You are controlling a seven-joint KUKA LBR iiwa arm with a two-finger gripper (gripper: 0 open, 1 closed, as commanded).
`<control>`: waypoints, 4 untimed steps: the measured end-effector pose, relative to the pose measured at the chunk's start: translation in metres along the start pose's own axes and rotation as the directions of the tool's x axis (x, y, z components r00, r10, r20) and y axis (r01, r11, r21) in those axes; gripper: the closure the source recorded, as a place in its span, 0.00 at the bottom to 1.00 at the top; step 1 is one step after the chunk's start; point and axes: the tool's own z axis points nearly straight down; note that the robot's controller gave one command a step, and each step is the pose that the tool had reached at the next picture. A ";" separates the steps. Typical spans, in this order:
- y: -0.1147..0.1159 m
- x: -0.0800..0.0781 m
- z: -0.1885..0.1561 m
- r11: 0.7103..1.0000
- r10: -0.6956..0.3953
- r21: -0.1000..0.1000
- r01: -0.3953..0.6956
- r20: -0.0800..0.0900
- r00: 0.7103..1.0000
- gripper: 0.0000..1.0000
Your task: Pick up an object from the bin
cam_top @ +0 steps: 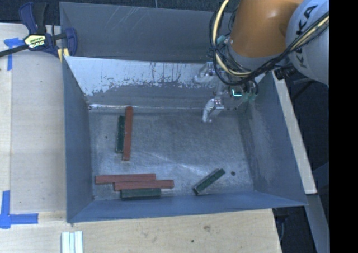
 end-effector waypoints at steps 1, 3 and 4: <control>0.000 -0.002 -0.005 1.000 0.000 0.000 0.000 0.008 1.000 0.00; -0.002 0.074 0.086 0.976 -0.217 0.002 0.217 0.006 0.976 0.00; -0.021 0.091 0.080 0.941 -0.338 0.001 0.338 0.002 0.941 0.00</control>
Offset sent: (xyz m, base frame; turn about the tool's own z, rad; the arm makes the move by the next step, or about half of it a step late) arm -0.0767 -0.0016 -0.0876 -0.2253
